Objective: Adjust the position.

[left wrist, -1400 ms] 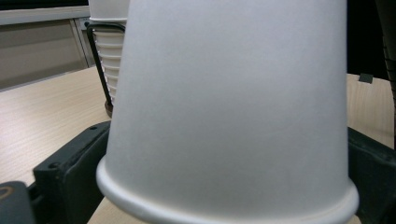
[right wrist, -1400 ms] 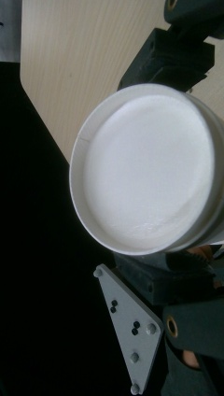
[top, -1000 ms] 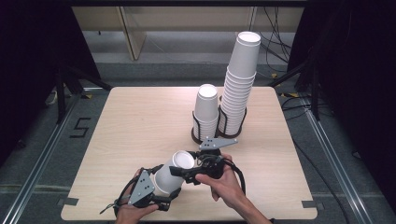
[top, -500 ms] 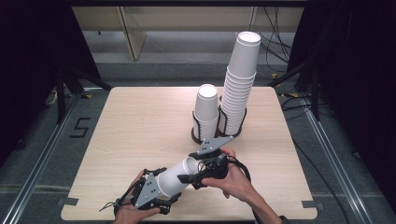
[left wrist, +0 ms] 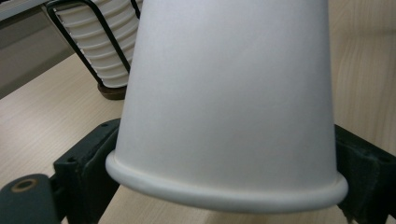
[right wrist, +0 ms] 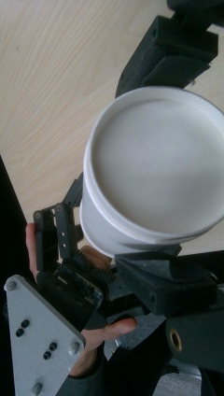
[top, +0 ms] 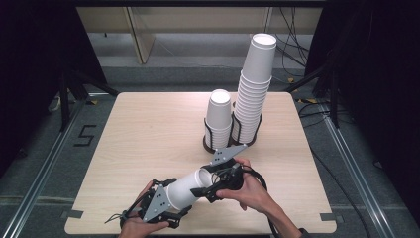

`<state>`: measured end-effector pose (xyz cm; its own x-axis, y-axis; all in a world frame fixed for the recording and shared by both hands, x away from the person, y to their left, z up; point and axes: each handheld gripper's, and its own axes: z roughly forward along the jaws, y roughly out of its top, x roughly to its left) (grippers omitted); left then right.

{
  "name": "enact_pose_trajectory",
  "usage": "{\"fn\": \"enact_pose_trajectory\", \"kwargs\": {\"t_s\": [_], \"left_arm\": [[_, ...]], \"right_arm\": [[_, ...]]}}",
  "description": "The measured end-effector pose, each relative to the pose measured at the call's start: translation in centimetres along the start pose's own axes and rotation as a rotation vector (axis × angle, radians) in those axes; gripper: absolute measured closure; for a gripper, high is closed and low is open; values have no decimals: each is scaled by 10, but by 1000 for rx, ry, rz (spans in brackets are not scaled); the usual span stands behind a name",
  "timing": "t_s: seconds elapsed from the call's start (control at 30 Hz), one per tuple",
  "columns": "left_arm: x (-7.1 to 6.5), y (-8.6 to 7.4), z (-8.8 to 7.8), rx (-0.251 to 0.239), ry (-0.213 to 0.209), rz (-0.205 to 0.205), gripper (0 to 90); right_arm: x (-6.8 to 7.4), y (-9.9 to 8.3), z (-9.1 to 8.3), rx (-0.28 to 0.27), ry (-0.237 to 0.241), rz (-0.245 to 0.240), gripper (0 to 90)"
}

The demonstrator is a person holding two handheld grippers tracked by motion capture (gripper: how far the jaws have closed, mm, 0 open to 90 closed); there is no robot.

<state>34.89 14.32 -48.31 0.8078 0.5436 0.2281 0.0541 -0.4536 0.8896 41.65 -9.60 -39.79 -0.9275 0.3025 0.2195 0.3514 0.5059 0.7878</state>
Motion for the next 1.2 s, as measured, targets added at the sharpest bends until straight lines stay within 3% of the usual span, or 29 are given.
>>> {"fn": "enact_pose_trajectory", "kwargs": {"t_s": [0.4, 0.57, 0.6, 0.83, 0.97, 1.2], "left_arm": [[2, -3, 0, -16, -21, 31, 81], [1, -2, 0, -7, -23, 83, 82], [1, -1, -1, 16, -22, 99, 85], [-2, 0, 0, 42, -57, 121, 93], [-2, 1, 0, 64, -80, 132, 93], [-4, 1, 2, 120, -123, 173, 95]], "right_arm": [[-1, -1, -2, 8, 39, -2, 239], [0, -3, -4, 29, 47, 5, 243], [0, -3, -3, 34, 45, -8, 241], [7, -2, -3, 117, 8, -101, 203], [8, -2, -3, 155, 10, -110, 188], [13, -3, -2, 235, 3, -183, 182]]}}
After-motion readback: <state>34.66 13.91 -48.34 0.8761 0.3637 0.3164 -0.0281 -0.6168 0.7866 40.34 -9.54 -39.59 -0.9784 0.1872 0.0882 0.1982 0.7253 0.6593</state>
